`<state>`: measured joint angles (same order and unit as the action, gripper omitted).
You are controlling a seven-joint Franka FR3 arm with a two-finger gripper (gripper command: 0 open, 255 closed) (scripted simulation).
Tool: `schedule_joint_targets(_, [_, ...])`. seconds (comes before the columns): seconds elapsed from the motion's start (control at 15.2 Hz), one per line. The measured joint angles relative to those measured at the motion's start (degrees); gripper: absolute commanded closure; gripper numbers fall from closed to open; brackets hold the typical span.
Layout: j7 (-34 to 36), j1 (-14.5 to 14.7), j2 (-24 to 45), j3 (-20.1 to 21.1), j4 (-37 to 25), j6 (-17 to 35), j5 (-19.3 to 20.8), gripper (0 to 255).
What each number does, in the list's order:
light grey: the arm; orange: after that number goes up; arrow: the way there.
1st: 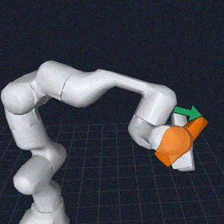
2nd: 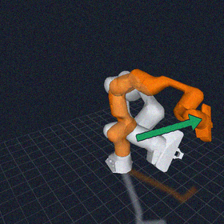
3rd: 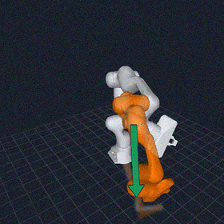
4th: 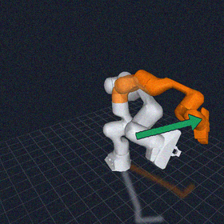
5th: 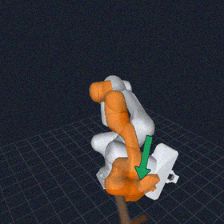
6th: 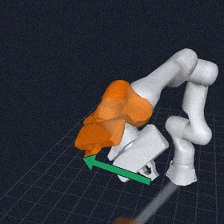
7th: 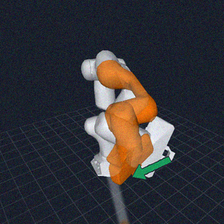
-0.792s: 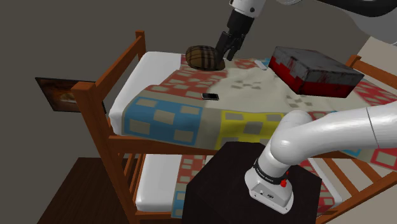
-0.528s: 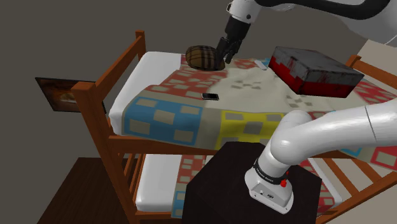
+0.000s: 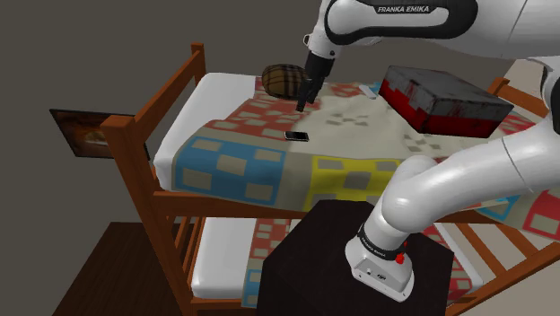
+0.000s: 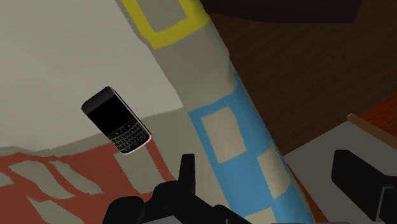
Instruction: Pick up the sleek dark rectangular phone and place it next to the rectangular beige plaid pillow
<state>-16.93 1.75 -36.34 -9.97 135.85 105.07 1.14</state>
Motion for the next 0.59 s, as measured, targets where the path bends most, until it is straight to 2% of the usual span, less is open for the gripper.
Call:
schedule_joint_targets(0.2, [-4.6, 0.1, 4.1, -2.4, 0.9, 4.1, 1.4, 0])
schedule_joint_targets(0.59, [-13.6, 1.0, 15.6, -6.8, -1.5, 11.5, 2.5, 0])
